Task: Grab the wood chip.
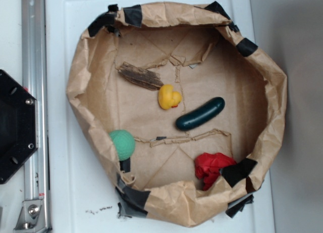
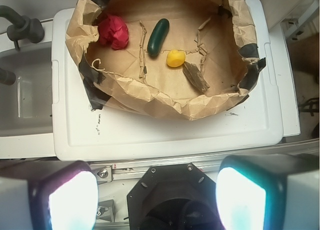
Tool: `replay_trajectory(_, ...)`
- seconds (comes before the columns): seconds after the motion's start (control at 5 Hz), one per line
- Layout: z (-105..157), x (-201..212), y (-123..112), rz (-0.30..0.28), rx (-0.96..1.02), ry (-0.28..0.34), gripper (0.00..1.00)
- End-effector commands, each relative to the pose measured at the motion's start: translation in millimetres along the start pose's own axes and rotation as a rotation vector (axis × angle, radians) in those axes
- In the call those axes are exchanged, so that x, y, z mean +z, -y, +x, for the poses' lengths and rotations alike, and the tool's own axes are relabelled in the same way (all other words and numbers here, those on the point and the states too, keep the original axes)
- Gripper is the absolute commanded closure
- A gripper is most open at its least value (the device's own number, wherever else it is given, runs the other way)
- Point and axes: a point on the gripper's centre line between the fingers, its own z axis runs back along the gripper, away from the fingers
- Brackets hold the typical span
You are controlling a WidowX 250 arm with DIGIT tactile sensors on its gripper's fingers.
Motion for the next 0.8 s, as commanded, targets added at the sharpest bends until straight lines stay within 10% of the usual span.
replay_trajectory(0.0, 0, 0, 0, 0.000, 0.000, 0.000, 0.00)
replay_trajectory(0.6, 106, -110, -40, 0.227, -0.259, -0.017, 0.00)
